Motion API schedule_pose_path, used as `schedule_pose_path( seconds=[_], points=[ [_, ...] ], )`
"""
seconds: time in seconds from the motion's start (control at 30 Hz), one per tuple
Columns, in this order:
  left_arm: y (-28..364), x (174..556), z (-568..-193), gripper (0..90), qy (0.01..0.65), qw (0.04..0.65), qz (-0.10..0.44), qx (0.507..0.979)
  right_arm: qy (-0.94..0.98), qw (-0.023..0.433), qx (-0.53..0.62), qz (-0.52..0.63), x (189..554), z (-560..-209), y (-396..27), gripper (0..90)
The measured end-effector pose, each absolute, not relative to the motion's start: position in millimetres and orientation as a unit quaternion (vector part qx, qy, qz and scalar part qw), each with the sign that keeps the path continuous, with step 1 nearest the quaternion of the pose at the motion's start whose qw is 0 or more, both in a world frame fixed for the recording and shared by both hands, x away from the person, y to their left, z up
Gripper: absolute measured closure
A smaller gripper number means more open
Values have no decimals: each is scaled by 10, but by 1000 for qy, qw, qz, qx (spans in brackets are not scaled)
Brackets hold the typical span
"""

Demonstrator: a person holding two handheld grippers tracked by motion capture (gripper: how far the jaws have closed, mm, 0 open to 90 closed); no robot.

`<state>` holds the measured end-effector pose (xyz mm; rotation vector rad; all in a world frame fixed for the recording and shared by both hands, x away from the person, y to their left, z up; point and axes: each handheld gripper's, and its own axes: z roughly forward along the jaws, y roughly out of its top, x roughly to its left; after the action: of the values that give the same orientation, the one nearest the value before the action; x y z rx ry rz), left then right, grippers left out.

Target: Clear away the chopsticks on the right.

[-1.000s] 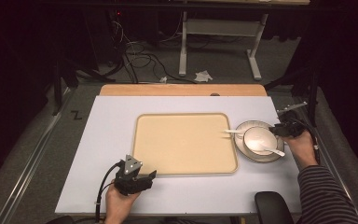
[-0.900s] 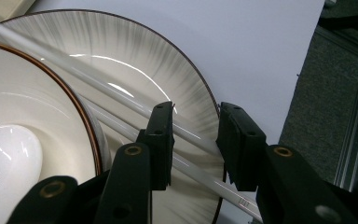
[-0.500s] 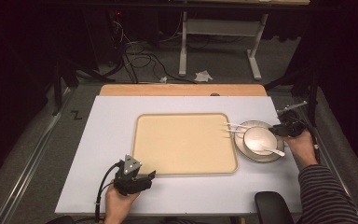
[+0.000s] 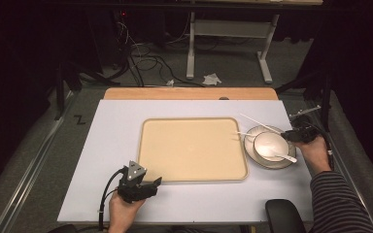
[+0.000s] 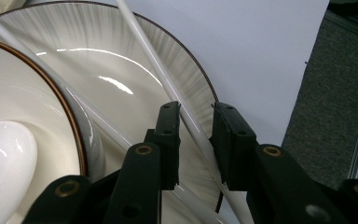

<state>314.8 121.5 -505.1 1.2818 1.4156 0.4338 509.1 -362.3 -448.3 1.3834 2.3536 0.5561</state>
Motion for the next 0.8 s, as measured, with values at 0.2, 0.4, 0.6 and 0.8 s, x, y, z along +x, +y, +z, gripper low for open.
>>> schedule_pose_path(
  seconds=[0.2, 0.4, 0.6, 0.8],
  points=[
    [1229, 3157, -5058, 356, 602, 557, 184, 542, 831, 175, 492, 194, 5110, -4509, -3641, 800],
    [1237, 3163, -5052, 357, 606, 560, 177, 536, 828, 171, 498, 193, 5115, -4522, -3659, 848],
    [1266, 3170, -5044, 358, 612, 562, 170, 530, 826, 167, 502, 195, 5123, -4533, -3702, 853],
    [1270, 3169, -5045, 358, 613, 563, 169, 528, 826, 162, 503, 196, 5128, -4539, -3736, 853]
  ],
)
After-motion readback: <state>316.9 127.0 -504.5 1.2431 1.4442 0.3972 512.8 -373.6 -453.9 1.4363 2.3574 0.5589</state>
